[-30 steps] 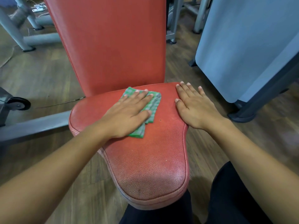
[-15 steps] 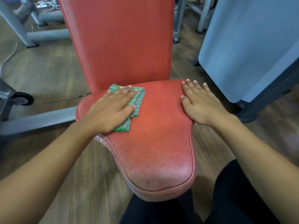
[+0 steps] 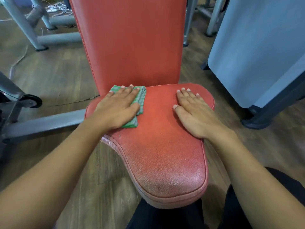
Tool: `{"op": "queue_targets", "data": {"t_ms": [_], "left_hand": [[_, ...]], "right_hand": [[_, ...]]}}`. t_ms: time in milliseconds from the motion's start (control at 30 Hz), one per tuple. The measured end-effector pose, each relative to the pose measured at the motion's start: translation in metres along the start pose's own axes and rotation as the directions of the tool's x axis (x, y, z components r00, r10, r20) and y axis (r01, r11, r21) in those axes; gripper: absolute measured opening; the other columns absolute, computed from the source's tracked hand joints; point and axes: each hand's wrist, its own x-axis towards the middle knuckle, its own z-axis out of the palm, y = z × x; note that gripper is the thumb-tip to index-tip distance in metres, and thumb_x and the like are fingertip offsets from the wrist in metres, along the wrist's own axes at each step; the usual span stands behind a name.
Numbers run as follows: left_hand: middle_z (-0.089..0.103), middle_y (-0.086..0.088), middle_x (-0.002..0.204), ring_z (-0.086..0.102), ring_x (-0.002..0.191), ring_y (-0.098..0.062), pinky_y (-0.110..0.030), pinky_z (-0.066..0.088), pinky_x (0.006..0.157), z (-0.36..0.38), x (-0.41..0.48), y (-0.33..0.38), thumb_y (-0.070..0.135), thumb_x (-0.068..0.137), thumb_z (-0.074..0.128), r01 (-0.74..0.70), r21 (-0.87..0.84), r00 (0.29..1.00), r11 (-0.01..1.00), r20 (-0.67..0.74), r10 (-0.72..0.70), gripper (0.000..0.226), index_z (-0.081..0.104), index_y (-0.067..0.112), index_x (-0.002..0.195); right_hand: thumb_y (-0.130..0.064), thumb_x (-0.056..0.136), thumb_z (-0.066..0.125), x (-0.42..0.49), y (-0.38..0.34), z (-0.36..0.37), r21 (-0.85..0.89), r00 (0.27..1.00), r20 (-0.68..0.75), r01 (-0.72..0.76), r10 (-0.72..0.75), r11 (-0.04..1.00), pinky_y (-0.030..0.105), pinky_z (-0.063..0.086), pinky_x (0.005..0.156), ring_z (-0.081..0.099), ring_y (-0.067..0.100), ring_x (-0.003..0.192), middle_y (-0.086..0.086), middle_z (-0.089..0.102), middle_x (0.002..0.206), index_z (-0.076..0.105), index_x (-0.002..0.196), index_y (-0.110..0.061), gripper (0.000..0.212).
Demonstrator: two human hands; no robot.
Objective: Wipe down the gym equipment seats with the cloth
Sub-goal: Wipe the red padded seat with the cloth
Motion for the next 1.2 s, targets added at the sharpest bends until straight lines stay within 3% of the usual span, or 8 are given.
{"op": "queue_targets", "data": {"t_ms": [100, 233, 467, 567, 733, 833, 1000, 1200], "left_hand": [[0.0, 0.004, 0.161, -0.001, 0.147, -0.011, -0.033, -0.002, 0.118, 0.003, 0.004, 0.031, 0.042, 0.098, 0.019, -0.06, -0.065, 0.998, 0.996, -0.024, 0.059, 0.059, 0.007, 0.026, 0.153], [0.004, 0.014, 0.158, -0.001, 0.145, -0.002, -0.025, -0.003, 0.116, 0.01, -0.035, 0.03, 0.059, 0.081, 0.009, -0.225, -0.163, 0.973, 0.961, -0.092, 0.213, 0.074, 0.011, 0.034, 0.151], [0.004, 0.013, 0.159, -0.001, 0.145, -0.003, -0.027, -0.004, 0.116, 0.008, -0.036, 0.032, 0.052, 0.083, 0.011, -0.077, -0.149, 0.996, 0.986, -0.047, 0.07, 0.07, 0.011, 0.035, 0.151], [0.002, 0.019, 0.157, -0.005, 0.143, 0.004, -0.025, -0.007, 0.117, 0.01, -0.063, 0.044, 0.061, 0.08, 0.007, -0.176, -0.238, 0.984, 0.955, -0.081, 0.161, 0.073, 0.012, 0.04, 0.149], [-0.005, 0.043, 0.147, -0.013, 0.137, 0.015, -0.031, -0.006, 0.119, 0.015, -0.095, 0.045, 0.052, 0.081, 0.009, -0.34, -0.356, 0.938, 0.871, -0.061, 0.342, 0.053, 0.006, 0.07, 0.13], [0.008, 0.031, 0.154, -0.005, 0.143, 0.006, -0.033, -0.003, 0.119, 0.01, -0.114, 0.043, 0.048, 0.089, 0.019, -0.429, -0.411, 0.896, 0.804, -0.084, 0.435, 0.053, 0.016, 0.054, 0.142], [0.029, 0.013, 0.154, 0.016, 0.145, -0.008, -0.04, 0.014, 0.117, 0.008, -0.133, 0.058, 0.041, 0.099, 0.028, -0.642, -0.214, 0.766, 0.736, -0.225, 0.603, 0.049, 0.034, 0.032, 0.147], [0.042, 0.007, 0.148, 0.031, 0.141, -0.017, -0.043, 0.027, 0.114, 0.014, -0.129, 0.102, 0.041, 0.096, 0.039, -0.762, 0.046, 0.626, 0.646, -0.201, 0.753, 0.045, 0.05, 0.029, 0.137]], "right_hand": [[-0.034, 0.103, 0.018, 0.0, 0.001, -0.001, -0.012, 1.0, -0.001, -0.009, 0.009, 1.0, 0.025, -0.009, 0.117, -0.008, 0.007, 0.146, 0.0, -0.005, 0.161, 0.003, 0.154, -0.015, 0.057], [-0.03, 0.102, 0.019, 0.002, 0.002, -0.001, -0.015, 1.0, 0.009, 0.001, -0.001, 1.0, 0.026, -0.008, 0.118, -0.007, 0.008, 0.147, 0.0, -0.004, 0.161, 0.004, 0.154, -0.015, 0.056], [-0.029, 0.102, 0.018, 0.002, 0.003, 0.002, 0.021, 1.0, -0.019, 0.004, -0.004, 1.0, 0.026, -0.007, 0.118, -0.005, 0.007, 0.147, 0.0, -0.001, 0.161, 0.007, 0.154, -0.015, 0.055], [-0.027, 0.103, 0.02, 0.0, 0.005, 0.003, 0.107, 0.998, -0.068, 0.026, -0.019, 0.994, 0.023, -0.007, 0.117, 0.0, 0.007, 0.147, 0.0, 0.005, 0.161, 0.013, 0.153, -0.015, 0.052], [-0.031, 0.099, 0.03, -0.013, 0.011, -0.002, 0.308, 0.987, -0.121, 0.14, -0.107, 0.941, 0.02, -0.005, 0.116, 0.006, 0.005, 0.146, 0.0, 0.017, 0.159, 0.027, 0.151, -0.017, 0.054], [-0.022, 0.103, 0.035, -0.029, 0.019, -0.011, 0.309, 0.984, -0.066, 0.179, -0.167, 0.934, 0.023, -0.003, 0.118, 0.004, 0.005, 0.146, -0.002, 0.015, 0.16, 0.027, 0.15, -0.018, 0.048], [-0.026, 0.104, 0.033, -0.052, 0.029, -0.014, 0.182, 0.97, 0.055, 0.225, -0.239, 0.957, 0.021, -0.006, 0.115, 0.0, 0.007, 0.147, -0.002, 0.012, 0.16, 0.025, 0.151, -0.02, 0.048], [-0.024, 0.105, 0.03, -0.052, 0.034, -0.012, 0.155, 0.963, 0.078, 0.243, -0.257, 0.958, 0.017, -0.008, 0.114, -0.002, 0.005, 0.146, -0.002, 0.009, 0.16, 0.022, 0.151, -0.019, 0.047]]}}
